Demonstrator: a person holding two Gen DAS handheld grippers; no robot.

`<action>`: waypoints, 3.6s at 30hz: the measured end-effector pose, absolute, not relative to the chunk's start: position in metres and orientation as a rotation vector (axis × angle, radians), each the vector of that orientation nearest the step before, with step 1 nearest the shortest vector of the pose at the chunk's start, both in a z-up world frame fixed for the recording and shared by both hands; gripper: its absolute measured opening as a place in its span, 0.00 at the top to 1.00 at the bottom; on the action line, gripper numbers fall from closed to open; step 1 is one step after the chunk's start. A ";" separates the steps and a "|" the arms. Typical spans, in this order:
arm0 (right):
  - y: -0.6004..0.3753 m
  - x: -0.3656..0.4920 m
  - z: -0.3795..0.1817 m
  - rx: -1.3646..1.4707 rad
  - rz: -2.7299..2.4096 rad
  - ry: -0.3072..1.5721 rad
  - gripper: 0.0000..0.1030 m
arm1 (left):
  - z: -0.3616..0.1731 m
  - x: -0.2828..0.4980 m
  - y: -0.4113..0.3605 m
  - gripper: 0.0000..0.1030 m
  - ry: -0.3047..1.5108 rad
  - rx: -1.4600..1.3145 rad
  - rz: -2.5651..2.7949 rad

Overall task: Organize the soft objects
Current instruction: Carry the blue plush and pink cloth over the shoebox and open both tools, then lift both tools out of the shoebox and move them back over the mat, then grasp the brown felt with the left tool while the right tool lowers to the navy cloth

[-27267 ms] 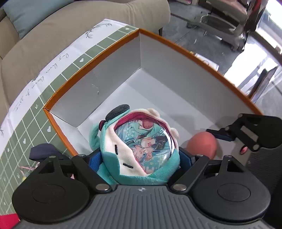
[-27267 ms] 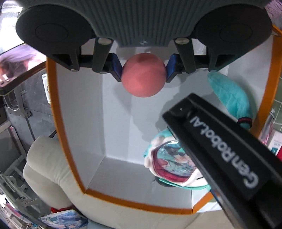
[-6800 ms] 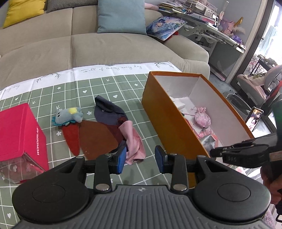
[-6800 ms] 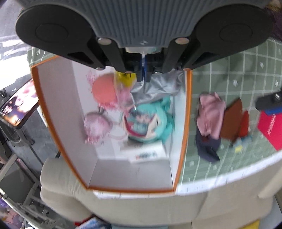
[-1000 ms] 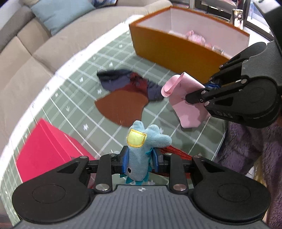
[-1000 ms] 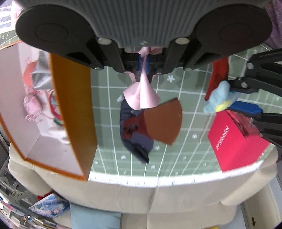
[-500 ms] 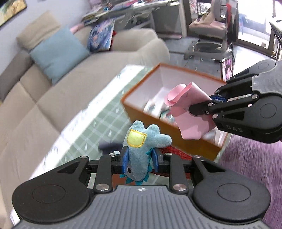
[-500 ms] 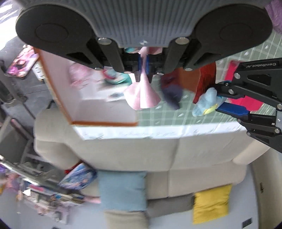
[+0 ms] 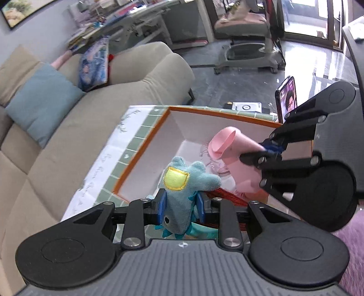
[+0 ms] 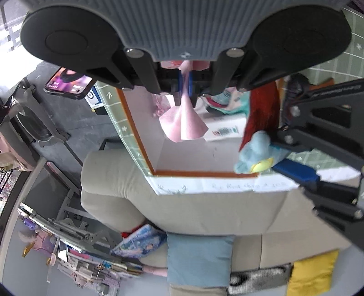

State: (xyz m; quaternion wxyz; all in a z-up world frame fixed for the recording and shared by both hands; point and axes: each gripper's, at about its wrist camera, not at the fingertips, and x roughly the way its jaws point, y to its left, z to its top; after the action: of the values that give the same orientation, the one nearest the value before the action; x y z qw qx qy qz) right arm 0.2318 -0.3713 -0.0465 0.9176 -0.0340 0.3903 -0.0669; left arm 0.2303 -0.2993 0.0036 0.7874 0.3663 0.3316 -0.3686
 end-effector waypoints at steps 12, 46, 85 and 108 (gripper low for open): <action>-0.386 0.261 -0.092 -0.133 -0.129 0.921 0.97 | -0.061 0.272 -0.329 0.69 0.845 0.864 -0.792; -0.332 0.224 -0.029 -0.146 -0.157 0.748 0.44 | 0.014 0.236 -0.223 0.34 0.673 0.603 -0.682; -0.175 0.218 -0.088 -0.113 0.147 0.681 0.29 | -0.051 0.181 -0.022 0.34 0.738 0.170 -0.283; -0.195 0.297 -0.142 -0.136 0.146 0.853 0.64 | -0.088 0.308 -0.083 0.23 1.133 0.278 -0.450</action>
State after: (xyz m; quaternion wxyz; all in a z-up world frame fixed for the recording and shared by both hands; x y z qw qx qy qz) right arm 0.2970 -0.1949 -0.1421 0.9055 -0.0659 0.4132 0.0705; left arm 0.3083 -0.0828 -0.0875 0.8110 0.1300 0.5302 -0.2105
